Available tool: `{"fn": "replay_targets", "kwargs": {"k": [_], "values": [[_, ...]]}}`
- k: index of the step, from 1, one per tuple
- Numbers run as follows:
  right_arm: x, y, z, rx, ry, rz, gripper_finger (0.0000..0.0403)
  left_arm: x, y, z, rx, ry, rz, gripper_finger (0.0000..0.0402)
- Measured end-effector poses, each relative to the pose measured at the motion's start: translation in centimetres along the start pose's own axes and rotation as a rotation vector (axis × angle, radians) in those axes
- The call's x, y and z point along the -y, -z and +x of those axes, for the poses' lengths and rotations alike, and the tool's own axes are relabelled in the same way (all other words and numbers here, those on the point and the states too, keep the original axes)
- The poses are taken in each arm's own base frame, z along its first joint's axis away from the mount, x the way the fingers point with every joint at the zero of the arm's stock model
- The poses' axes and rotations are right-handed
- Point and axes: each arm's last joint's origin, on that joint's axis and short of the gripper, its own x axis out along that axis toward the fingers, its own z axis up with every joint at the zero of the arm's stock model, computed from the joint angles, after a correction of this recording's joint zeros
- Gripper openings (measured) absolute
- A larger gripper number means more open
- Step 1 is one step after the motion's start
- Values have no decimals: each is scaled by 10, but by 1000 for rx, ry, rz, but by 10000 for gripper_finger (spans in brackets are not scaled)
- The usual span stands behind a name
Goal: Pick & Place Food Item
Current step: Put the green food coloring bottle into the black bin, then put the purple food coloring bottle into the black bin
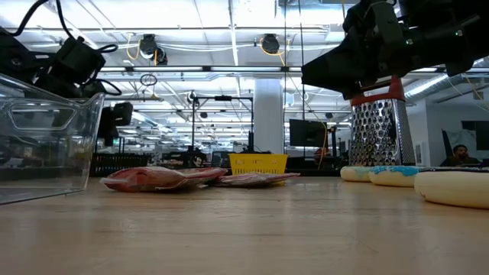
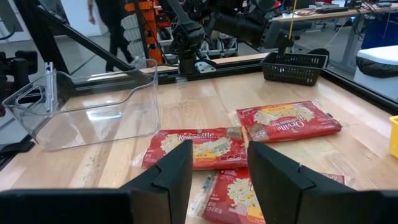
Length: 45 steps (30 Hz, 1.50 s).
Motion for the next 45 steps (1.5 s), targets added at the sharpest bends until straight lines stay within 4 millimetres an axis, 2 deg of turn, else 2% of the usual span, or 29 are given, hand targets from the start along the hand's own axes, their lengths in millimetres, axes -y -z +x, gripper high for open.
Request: {"fn": "replay_targets", "kwargs": {"k": [8,21,30,33,36,41,45], "values": [[0,0,0,0,0,7,141,0,1,1,-9,-4,-2,89],[0,0,0,0,-1,7,141,0,1,1,-1,-20,-23,231],[-1,1,0,-15,-8,26,140,0,1,1,-5,-6,-52,266],[-3,7,-2,-79,-14,11,139,1,2,1,-22,32,-50,266],[-9,10,-9,-159,-115,-43,139,2,2,1,-40,71,-47,267],[-16,15,-32,-356,-244,-42,138,4,3,0,-69,136,-47,267],[-13,28,-52,-588,-208,-27,137,5,3,0,-79,159,-47,267]]}}
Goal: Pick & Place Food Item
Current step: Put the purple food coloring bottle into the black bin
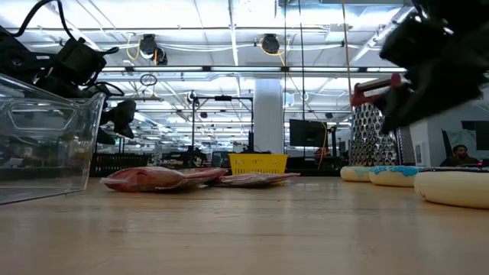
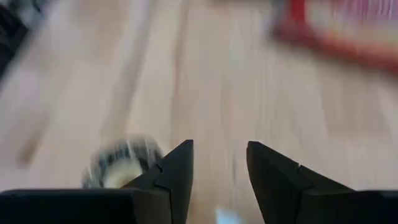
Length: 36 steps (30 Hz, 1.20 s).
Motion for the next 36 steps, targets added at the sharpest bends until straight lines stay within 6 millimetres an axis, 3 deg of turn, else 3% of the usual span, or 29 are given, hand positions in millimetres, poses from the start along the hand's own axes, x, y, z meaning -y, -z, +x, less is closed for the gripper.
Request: {"fn": "replay_targets", "kwargs": {"k": [5,18,27,36], "values": [[1,17,-3,-173,42,59,138,0,0,0,0,0,-5,267],[4,32,11,-317,70,-108,130,0,0,0,-7,15,-7,267],[6,38,20,-370,118,-84,127,1,0,0,-8,17,-33,267],[6,35,20,-336,131,-40,65,2,0,0,-25,57,-32,267]]}}
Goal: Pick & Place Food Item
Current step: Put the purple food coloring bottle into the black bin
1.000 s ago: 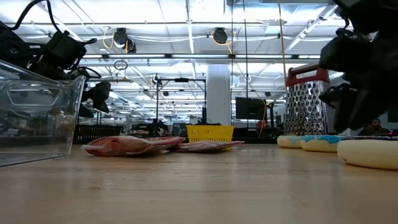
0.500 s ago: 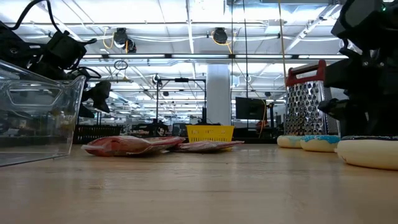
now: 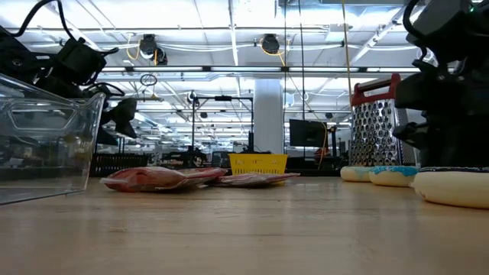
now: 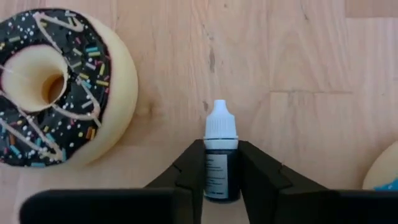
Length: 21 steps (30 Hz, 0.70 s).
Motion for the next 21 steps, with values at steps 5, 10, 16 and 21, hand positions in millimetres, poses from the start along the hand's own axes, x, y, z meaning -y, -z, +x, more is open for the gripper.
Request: {"fn": "replay_targets", "kwargs": {"k": [5,10,16,21], "values": [[-1,-7,1,80,-6,-1,62,6,-2,-1,-29,163,-15,267],[-2,-25,-3,290,80,-61,84,22,-10,-6,-21,467,-44,267],[4,-52,-14,563,204,-150,66,45,-18,-20,50,751,-54,267],[16,-68,-19,711,259,-147,65,65,-17,-35,109,915,-3,267]]}}
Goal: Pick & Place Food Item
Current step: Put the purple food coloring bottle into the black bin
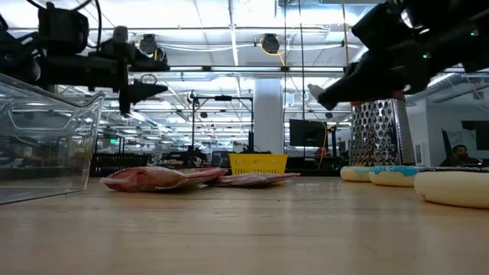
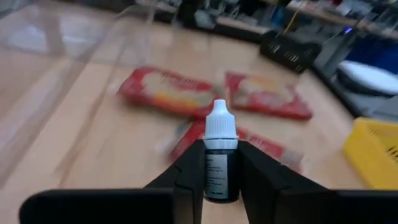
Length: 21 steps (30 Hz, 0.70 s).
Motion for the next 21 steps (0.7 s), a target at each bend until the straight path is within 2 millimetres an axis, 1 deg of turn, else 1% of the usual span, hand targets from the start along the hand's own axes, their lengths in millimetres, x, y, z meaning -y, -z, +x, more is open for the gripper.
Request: {"fn": "replay_targets", "kwargs": {"k": [2,6,11,13,16,19,21], "values": [[4,-2,5,39,28,-5,72,9,2,1,-2,45,30,267],[9,0,16,89,50,-15,77,25,4,7,-9,76,51,267],[12,4,32,191,43,-6,67,50,2,21,-109,132,132,267],[13,5,38,220,37,1,66,61,2,30,-146,163,194,267],[12,5,49,227,21,0,71,75,8,44,-195,221,302,267],[10,4,59,219,21,-15,75,87,19,65,-244,263,396,267],[9,3,64,219,15,-24,74,91,28,79,-299,272,430,267]]}}
